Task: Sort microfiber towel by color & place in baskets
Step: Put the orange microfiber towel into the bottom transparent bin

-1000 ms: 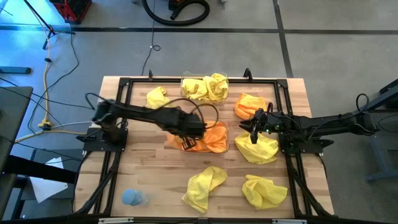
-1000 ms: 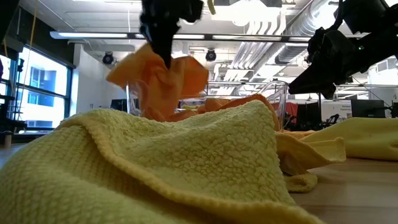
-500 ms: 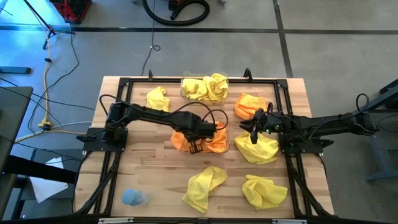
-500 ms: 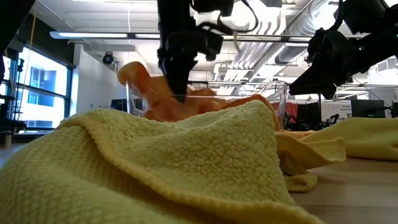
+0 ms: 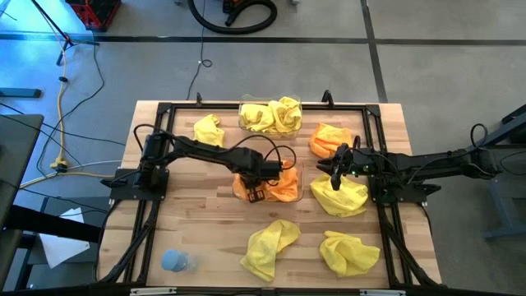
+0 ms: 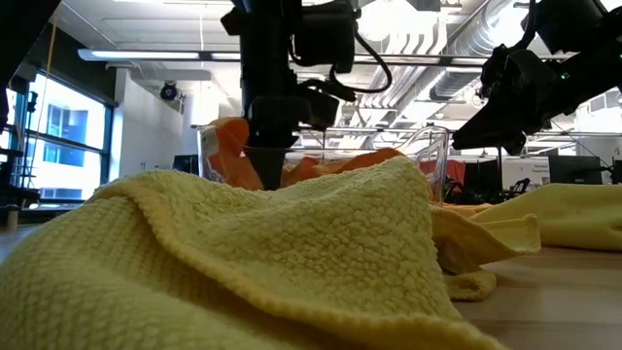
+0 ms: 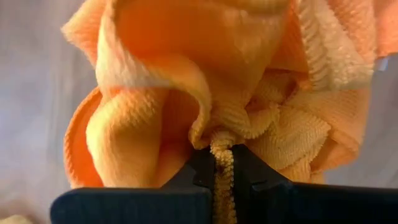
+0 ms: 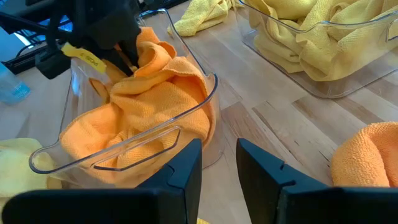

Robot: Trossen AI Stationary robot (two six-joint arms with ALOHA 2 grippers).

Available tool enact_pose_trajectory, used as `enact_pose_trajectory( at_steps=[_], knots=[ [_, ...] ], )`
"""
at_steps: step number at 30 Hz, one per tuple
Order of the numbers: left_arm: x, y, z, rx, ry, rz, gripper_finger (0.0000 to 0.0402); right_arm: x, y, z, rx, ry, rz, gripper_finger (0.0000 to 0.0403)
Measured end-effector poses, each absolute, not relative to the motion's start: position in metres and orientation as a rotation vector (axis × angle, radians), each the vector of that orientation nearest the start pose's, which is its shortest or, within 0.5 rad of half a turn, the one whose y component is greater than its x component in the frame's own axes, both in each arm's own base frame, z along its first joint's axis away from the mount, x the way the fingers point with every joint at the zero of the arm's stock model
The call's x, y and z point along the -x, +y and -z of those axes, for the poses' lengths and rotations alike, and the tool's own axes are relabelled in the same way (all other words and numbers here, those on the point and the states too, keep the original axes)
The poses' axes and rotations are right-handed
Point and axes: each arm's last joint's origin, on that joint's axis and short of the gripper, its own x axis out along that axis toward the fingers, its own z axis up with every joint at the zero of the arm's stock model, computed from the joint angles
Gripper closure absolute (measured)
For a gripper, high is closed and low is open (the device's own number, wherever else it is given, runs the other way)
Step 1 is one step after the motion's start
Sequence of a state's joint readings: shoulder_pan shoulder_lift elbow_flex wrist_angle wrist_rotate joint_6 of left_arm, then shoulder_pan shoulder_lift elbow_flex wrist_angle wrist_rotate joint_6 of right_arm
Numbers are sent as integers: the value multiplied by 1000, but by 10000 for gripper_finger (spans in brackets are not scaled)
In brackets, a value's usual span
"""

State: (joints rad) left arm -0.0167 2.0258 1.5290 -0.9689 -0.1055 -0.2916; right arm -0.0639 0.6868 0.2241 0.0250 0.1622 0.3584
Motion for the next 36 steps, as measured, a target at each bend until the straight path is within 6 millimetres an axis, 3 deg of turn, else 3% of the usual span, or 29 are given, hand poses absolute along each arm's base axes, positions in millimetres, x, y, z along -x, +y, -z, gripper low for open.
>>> enact_pose_trajectory(
  at_steps=[6,15,18,25,30,36],
  knots=[
    [-389,-2,-175,151,1435,-276,376,-149,-14,-174,-329,393,298,309],
    [-390,-2,-175,167,1424,-286,276,-149,-14,-174,-329,393,298,309],
    [-391,-2,-185,172,1433,-293,254,-148,-14,-174,-329,394,299,309],
    [-399,-3,-221,176,1413,-292,244,-148,-14,-174,-329,394,298,309],
    [-393,-2,-241,155,1486,-301,243,-148,-14,-174,-328,394,298,309],
    [-386,-8,-241,131,1555,-306,243,-148,-14,-174,-310,399,294,309]
  ],
)
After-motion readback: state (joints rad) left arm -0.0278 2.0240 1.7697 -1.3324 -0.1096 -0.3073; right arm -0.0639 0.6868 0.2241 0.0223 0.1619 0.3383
